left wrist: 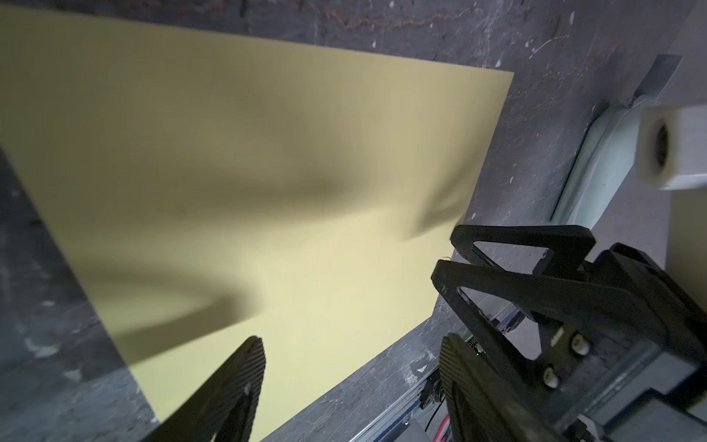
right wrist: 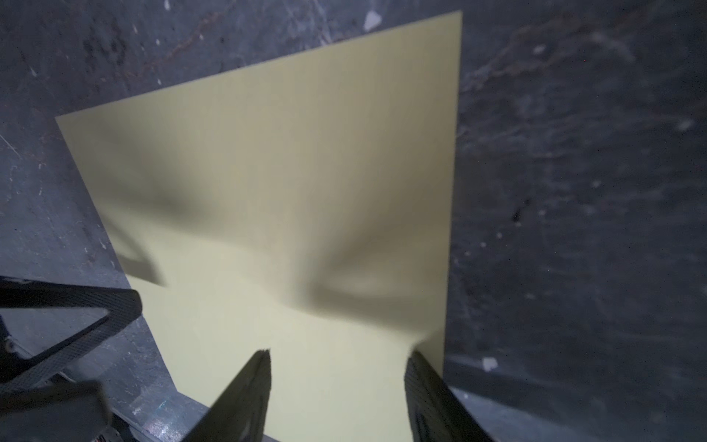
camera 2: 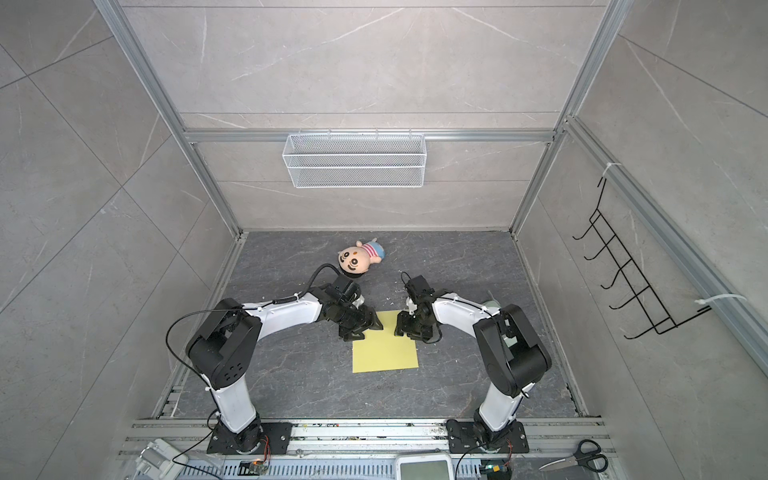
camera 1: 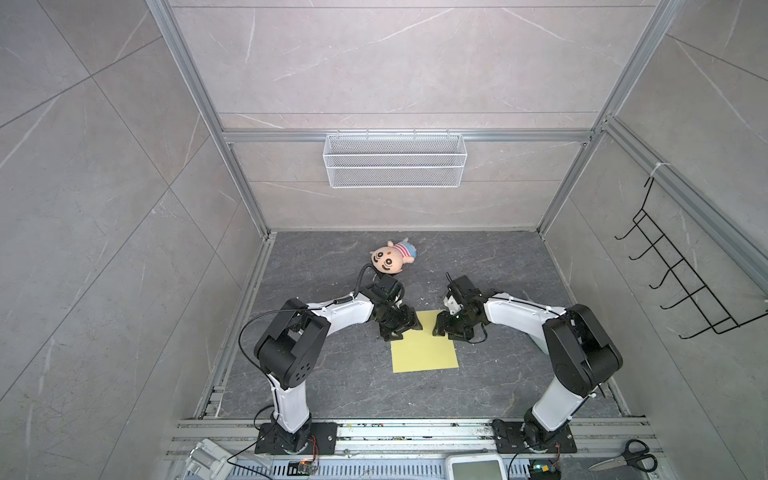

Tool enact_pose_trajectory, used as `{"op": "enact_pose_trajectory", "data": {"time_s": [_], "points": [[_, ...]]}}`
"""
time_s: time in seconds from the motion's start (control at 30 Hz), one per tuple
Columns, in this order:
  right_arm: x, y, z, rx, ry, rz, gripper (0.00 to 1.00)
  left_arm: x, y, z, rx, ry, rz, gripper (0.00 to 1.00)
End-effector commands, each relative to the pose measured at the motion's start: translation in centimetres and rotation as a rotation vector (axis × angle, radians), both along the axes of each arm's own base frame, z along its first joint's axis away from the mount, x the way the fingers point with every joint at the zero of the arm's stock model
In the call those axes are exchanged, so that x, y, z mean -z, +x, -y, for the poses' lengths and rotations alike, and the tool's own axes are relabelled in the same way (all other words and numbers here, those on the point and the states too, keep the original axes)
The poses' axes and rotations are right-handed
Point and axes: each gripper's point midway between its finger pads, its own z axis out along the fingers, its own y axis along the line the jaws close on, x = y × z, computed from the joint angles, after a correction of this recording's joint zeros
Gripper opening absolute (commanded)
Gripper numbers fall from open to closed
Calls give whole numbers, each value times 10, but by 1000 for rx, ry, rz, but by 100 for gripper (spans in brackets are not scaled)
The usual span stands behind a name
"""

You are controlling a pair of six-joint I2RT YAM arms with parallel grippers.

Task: Fold a paper plane with a square sheet of paper (pick it up from the middle)
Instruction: 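Move both grippers to opposite edges of the yellow sheet's middle, then pinch the sheet's middle with both grippers and lift it, folding upward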

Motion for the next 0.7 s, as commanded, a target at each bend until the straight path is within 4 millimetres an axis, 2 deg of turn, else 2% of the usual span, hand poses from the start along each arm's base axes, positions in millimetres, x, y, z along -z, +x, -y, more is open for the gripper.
{"op": "enact_pose_trajectory", "data": {"time_s": [0.0,0.33,0.67], "points": [[13,-8,2,-19,-10,-36,59,-6,0,14,47,-56,4,76],[17,-11,-3,-50,20,-56,58,17,-8,5,65,-16,-10,77],[23,-13,-12,-76,65,-77,52,19,-10,3,75,-32,14,81]]}}
